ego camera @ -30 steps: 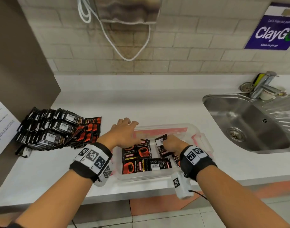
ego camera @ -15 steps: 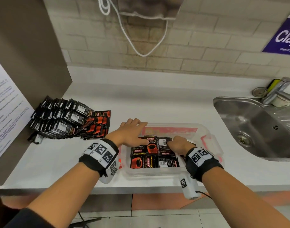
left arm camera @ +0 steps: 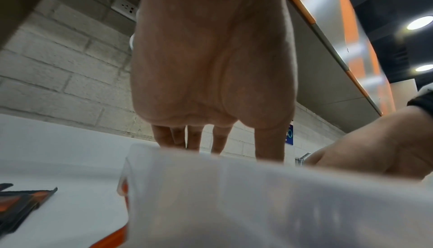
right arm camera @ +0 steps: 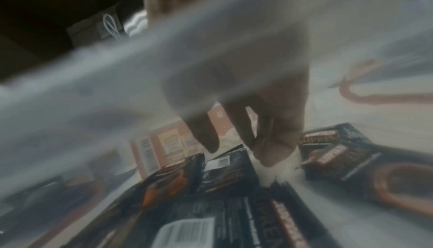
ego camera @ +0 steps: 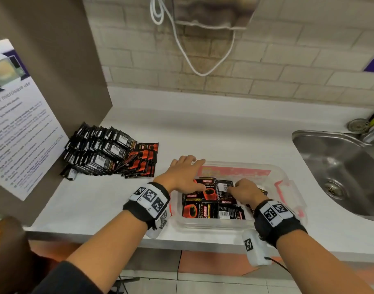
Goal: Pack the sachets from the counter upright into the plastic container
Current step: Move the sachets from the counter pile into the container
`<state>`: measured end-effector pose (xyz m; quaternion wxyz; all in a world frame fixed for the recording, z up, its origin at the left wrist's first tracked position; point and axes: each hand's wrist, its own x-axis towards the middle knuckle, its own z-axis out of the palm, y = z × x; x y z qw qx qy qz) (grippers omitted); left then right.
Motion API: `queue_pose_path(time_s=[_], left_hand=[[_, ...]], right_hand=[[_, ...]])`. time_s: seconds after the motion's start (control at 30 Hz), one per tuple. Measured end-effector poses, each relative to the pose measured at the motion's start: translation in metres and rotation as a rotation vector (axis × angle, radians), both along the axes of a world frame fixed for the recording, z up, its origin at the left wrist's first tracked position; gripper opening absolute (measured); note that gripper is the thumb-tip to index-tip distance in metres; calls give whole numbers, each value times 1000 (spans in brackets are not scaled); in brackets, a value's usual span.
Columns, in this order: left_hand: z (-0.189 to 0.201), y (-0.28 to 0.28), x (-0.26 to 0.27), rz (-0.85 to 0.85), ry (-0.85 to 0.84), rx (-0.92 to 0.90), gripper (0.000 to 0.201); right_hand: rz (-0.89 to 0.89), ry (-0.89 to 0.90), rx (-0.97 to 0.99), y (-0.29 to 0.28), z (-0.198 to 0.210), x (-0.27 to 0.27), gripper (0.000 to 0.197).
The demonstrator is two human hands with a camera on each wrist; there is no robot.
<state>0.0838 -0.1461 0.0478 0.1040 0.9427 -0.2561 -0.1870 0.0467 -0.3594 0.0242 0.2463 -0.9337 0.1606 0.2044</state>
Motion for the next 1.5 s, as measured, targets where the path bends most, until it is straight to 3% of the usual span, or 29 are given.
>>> queue_pose_path(time_s=[0.03,0.17,0.3,0.43,0.5,0.63,0.77,0.9,1.0,1.1,1.27,1.5], left_hand=[[-1,1,-1,1,-4,-16,89],[-5,14,-6,37,36,-177,79],[-1,37,-11,148,14,-552,47],[10,71,-14,394,-75,-918,18],[11,96,-16,535,-144,-1035,17],[1,152,-23,804,-307,-1136,18],[-25,206,-28,1179,-430,-1094,15],[-50,236,-31,1413,-381,-959,11],[-63,237,-32,1382,-290,-889,11],[-67,222,-32,1181,-278,-863,11],[-66,185,-23,842,-266,-726,29],[-68,167,-6,611,-280,-550,44]], right_hand=[[3,-10,-20,2,3,0,26],[-48,-227,-34,18,17,-2,40],[-64,-539,165,56,44,-4,16],[44,-656,422,115,70,-12,14],[115,-632,519,145,76,-14,13],[201,-409,621,194,71,-14,20],[248,-196,526,229,45,-12,49],[221,-39,421,249,21,-9,60],[111,7,387,259,7,-1,74],[-68,0,377,265,-1,13,78],[-222,-43,354,270,-8,33,55],[-373,-64,509,264,-21,45,44]])
